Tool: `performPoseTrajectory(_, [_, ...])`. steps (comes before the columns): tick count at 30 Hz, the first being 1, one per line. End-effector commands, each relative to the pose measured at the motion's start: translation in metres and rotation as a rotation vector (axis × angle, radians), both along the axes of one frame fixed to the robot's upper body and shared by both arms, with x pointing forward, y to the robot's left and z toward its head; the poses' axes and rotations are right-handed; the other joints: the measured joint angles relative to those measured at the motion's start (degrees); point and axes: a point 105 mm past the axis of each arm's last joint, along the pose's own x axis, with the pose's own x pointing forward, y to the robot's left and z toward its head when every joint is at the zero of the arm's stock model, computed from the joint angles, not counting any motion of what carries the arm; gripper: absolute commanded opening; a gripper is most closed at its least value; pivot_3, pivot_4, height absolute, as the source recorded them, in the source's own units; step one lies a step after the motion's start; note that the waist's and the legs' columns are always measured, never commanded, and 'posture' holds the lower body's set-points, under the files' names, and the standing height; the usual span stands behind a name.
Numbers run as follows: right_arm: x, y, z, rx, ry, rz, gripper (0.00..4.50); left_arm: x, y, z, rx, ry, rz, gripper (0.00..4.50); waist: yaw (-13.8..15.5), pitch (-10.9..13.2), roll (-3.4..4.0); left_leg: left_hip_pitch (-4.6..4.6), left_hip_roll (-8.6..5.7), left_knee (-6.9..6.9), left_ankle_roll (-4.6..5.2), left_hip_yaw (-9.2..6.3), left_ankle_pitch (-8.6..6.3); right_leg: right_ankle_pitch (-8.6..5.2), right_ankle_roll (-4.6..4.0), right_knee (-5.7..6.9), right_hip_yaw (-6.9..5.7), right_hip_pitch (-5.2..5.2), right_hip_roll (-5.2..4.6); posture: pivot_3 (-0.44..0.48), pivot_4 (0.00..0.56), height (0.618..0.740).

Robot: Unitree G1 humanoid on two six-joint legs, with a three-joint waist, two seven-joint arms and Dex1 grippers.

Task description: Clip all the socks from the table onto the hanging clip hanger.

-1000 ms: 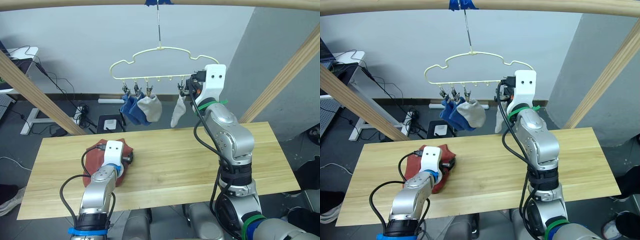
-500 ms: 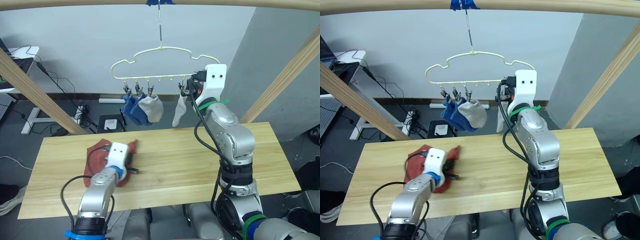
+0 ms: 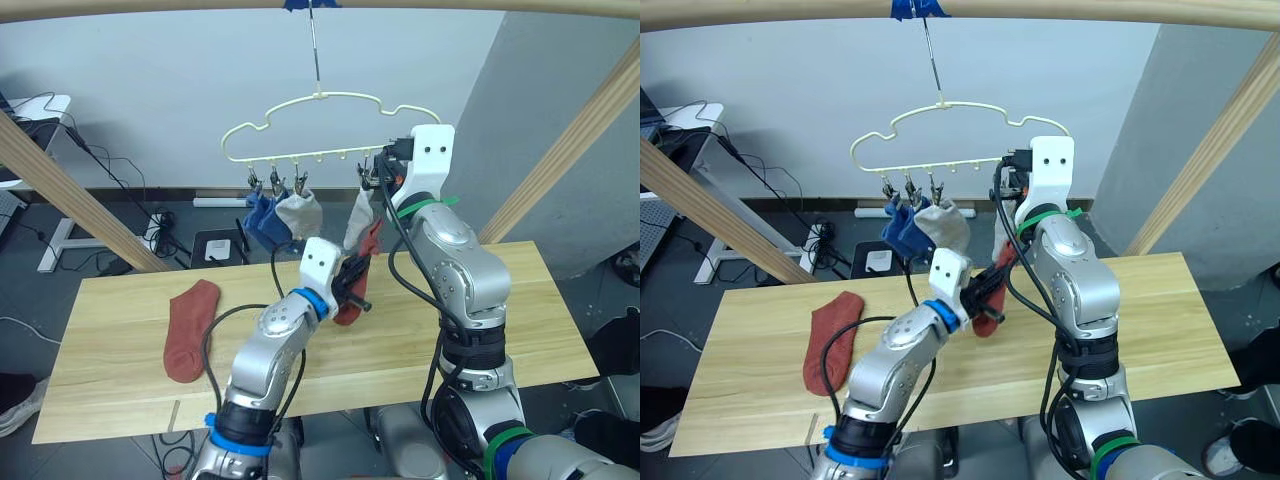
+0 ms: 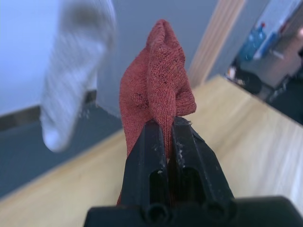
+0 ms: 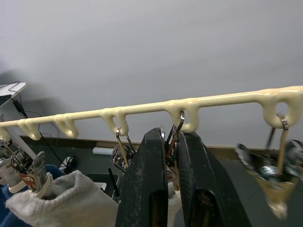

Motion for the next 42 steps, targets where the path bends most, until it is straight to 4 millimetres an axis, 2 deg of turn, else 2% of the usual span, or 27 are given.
performPoseTrajectory(1, [-0.011,0.003,0.028,0.031,-0.107,0.021,0.00,0.011,-0.001,0.012,-0.029,-0.046,0.066,0.02,-0.2,0.0,0.00,0.00,0.00,-0.01,0.00,0.00,0.00,0.00,0.00,0.00,0.00,0.00,0.02,-0.232,0.239,0.740])
performPoseTrajectory(12, [-0.012,0.004,0.025,0.016,-0.090,0.019,0.00,0.024,-0.021,0.037,-0.084,-0.100,0.100,0.02,-0.4,0.0,0.00,-0.02,-0.05,-0.01,0.00,-0.01,0.00,0.00,0.00,0.00,-0.02,-0.01,0.04,-0.233,0.235,0.740])
performPoseTrajectory(42, [-0.011,0.004,0.020,-0.029,-0.070,0.001,0.00,0.036,-0.022,0.059,-0.130,-0.132,0.168,0.02,-0.3,0.0,0.00,-0.03,-0.09,-0.01,0.00,-0.02,0.00,0.00,0.01,-0.01,-0.02,-0.01,0.04,-0.233,0.233,0.740])
